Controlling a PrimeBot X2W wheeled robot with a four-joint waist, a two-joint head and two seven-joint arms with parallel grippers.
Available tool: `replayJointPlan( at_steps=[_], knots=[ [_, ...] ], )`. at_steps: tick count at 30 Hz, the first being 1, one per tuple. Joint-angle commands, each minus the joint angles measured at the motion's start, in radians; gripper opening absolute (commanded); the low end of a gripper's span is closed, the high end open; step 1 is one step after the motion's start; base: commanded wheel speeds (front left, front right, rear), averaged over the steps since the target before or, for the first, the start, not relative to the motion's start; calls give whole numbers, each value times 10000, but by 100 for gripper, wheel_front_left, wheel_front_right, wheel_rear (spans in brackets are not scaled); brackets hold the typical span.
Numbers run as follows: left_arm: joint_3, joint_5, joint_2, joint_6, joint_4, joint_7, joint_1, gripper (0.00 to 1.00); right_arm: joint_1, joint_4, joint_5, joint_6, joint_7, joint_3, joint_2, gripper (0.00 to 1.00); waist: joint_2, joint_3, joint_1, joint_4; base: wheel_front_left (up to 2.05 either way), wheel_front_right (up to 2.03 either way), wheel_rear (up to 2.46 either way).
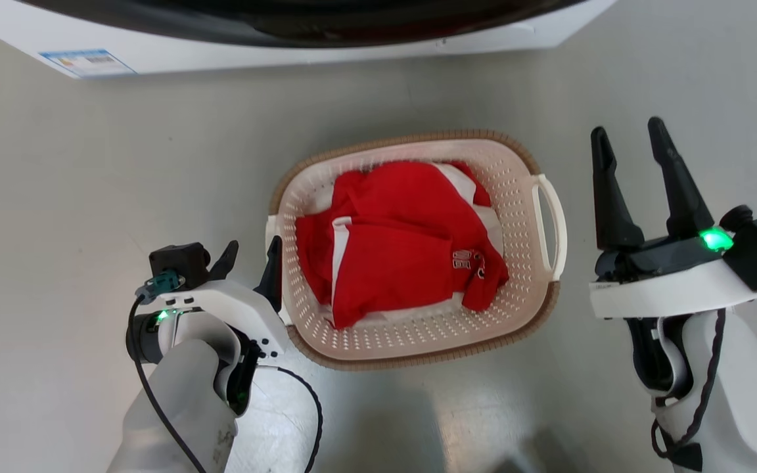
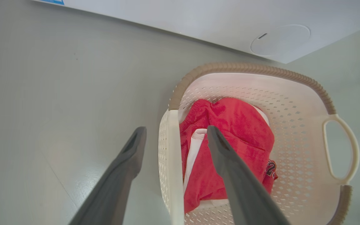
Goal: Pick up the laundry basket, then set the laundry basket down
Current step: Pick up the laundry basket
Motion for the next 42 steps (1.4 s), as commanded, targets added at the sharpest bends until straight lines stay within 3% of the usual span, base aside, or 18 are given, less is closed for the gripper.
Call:
replayJointPlan(
  at_steps=[1,19,21,22,24,26,29,31,32,33,42],
  knots=[
    [174,-87,144,38,100,-61,-124,100,-21,-320,92,71,-136,172,-21,100,0,386,0,-106,0,0,0],
    [-741,-829,144,13,2093,-61,-1239,100,-314,-411,209,71,-136,315,46,100,0,1313,0,-370,0,0,0],
    [-832,-916,144,24,2146,-61,-1275,90,-319,-392,217,71,-136,327,52,100,0,1311,0,-370,0,0,0],
    [-876,-954,144,29,2167,-61,-1287,90,-318,-385,210,71,-136,337,61,100,0,1308,0,-372,0,0,0],
    [-965,-1029,144,29,2205,-61,-1314,53,-328,-379,201,71,-136,344,68,100,0,1310,0,-370,0,0,0],
    [-1053,-1103,144,36,2256,-61,-1342,44,-341,-373,197,71,-136,342,63,100,0,1313,0,-364,0,0,0],
    [-1246,-1253,144,23,2479,-61,-1402,44,-364,-353,205,71,-136,363,50,100,0,1322,0,-368,0,0,0],
    [-1360,-1349,144,23,2579,-61,-1478,37,-373,-347,208,71,-136,373,52,100,0,1339,0,-372,0,0,0],
    [-1405,-1390,144,34,2616,-61,-1512,14,-376,-345,207,71,-136,376,57,100,0,1343,0,-373,0,0,0],
    [-1440,-1429,144,52,2652,-61,-1544,0,-383,-342,210,71,-136,380,59,100,0,1352,0,-379,0,0,0],
    [-1652,-1617,144,165,2921,-61,-1636,0,-444,-264,266,71,-136,403,108,100,0,1265,0,-417,0,0,0]
  ],
)
